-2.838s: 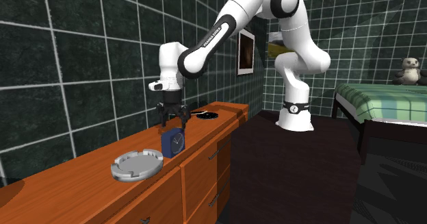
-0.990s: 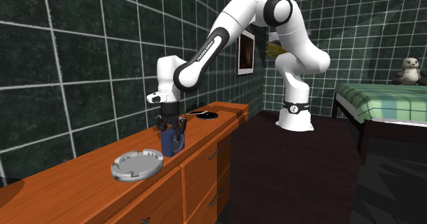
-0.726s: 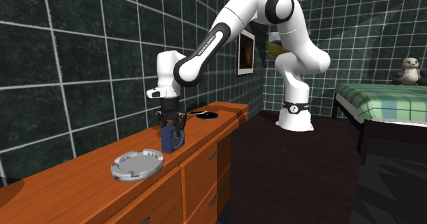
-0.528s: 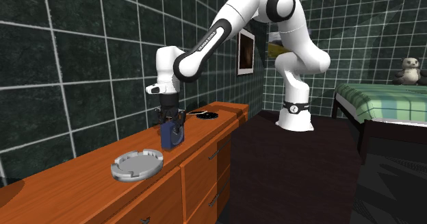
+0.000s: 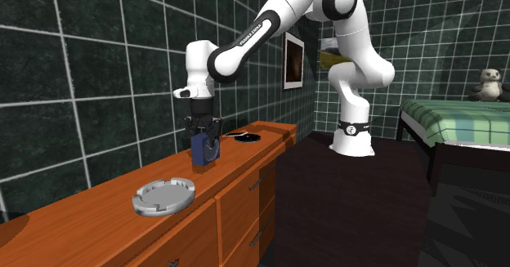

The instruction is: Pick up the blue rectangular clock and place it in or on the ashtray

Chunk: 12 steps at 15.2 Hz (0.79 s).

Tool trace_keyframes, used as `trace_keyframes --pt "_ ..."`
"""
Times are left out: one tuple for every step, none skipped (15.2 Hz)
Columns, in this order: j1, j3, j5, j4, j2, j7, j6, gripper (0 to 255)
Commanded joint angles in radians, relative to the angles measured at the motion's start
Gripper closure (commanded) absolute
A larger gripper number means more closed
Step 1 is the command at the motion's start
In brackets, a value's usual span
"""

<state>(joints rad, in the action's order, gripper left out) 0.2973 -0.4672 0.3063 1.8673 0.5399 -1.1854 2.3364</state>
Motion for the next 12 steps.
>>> trace_keyframes --pt "-0.005 -0.007 -0.01 -0.003 -0.016 0.007 -0.019 255" --pt "-0.008 -0.011 -0.015 -0.004 -0.025 0.01 -0.028 255" --pt "-0.009 -0.012 -0.017 -0.005 -0.027 0.01 -0.03 255" --pt "-0.005 -0.005 -0.012 -0.056 0.001 0.021 -0.054 255" --pt "0.0 0.002 -0.007 -0.109 0.03 0.031 -0.078 255" --pt "0.005 0.009 -0.003 -0.164 0.06 0.042 -0.104 255" --pt "0.011 0.016 0.001 -0.221 0.091 0.053 -0.13 255" --pt "0.018 0.022 0.005 -0.281 0.124 0.065 -0.158 255" --pt "0.026 0.028 0.008 -0.345 0.158 0.077 -0.187 255" --pt "0.035 0.035 0.011 -0.412 0.193 0.09 -0.218 255" --pt "0.045 0.041 0.014 -0.484 0.231 0.103 -0.251 255" --pt "0.056 0.048 0.016 -0.562 0.272 0.117 -0.286 255"
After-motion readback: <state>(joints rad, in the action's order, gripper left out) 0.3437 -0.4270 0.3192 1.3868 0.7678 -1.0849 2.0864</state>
